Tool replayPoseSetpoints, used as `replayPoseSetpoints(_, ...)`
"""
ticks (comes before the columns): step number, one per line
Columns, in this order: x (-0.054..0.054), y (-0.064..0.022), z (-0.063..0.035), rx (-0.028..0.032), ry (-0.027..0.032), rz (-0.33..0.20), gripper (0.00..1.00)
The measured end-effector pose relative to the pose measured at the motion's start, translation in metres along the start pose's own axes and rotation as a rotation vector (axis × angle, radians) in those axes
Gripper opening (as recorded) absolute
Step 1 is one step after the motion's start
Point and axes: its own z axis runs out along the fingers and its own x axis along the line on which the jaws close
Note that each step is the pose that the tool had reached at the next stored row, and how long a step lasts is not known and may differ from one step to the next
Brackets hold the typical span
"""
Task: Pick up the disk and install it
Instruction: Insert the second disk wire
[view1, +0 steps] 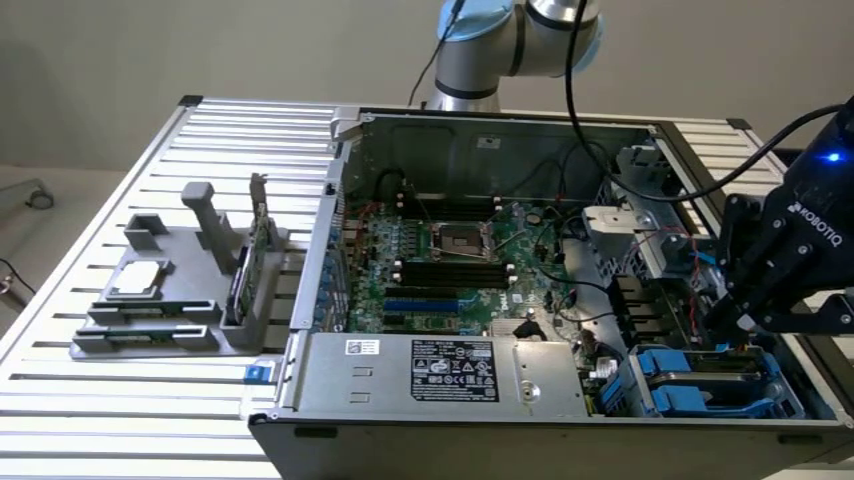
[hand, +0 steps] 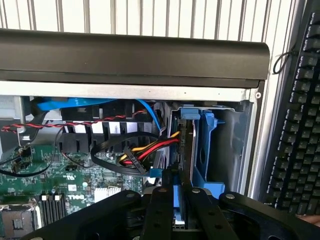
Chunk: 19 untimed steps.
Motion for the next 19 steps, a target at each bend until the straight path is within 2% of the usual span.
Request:
replayPoseSetpoints(9, -0.002, 0.0011, 0.0089, 0.0000, -0.0002, 0.000, 0.16)
replayPoseSetpoints(19, -0.004, 0.0018, 0.0144, 0.0000, -0.0002, 0.000, 0.16)
